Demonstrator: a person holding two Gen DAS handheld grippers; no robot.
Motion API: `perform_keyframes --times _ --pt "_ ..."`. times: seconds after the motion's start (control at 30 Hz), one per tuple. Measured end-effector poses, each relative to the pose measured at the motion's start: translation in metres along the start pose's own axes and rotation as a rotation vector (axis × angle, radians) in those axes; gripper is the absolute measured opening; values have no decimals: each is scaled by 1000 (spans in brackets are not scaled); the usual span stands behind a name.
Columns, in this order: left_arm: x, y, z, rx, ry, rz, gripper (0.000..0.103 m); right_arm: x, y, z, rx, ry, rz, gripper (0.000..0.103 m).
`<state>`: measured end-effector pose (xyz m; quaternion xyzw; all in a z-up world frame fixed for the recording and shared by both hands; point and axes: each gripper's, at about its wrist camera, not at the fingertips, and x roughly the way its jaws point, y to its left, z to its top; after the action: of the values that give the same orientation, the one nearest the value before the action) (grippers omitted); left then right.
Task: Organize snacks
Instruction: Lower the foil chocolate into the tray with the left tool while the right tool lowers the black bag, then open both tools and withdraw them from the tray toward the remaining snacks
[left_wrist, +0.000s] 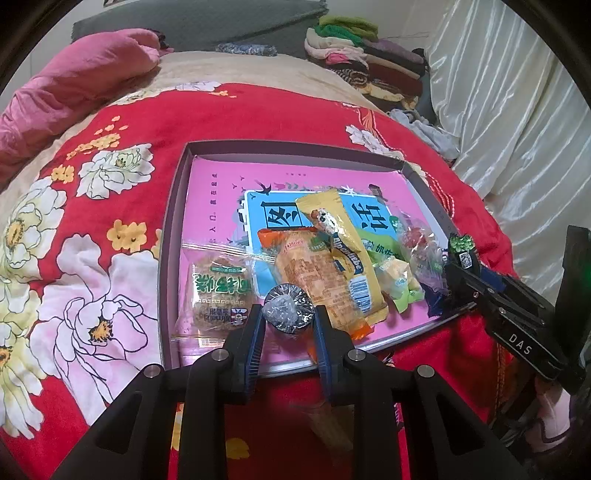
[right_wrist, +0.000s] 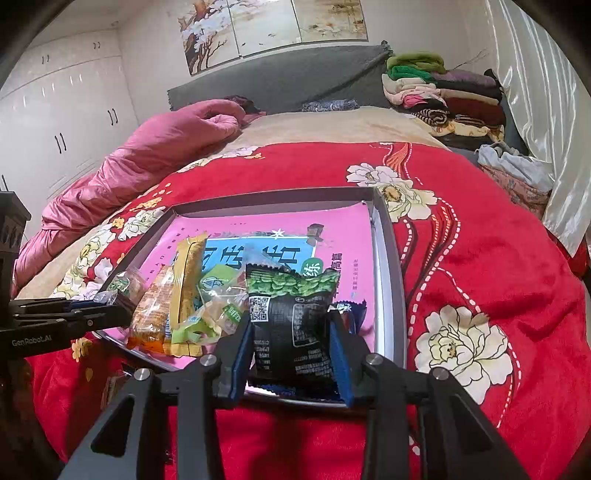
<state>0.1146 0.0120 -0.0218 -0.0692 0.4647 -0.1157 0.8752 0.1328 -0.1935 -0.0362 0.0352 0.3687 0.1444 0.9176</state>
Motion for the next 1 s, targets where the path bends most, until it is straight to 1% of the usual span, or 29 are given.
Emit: perform_keyframes --times 0.4,0.67,0.87,0.93,1.0 --pt "-1 1 0 -7 -7 1 27 -8 -3 -1 0 -6 -13 45" --pt "-4 2 1 -3 -15 10 31 -14 -6 0 14 -20 -9 45" --pt "-5 4 1 -7 -16 24 41 -17 -6 2 16 -34 -8 46" --pt "-6 4 1 -9 -18 27 47 -18 -6 2 17 -38 -10 46" --pt "-7 5 2 -8 -21 30 50 -18 -6 2 17 -40 -10 46"
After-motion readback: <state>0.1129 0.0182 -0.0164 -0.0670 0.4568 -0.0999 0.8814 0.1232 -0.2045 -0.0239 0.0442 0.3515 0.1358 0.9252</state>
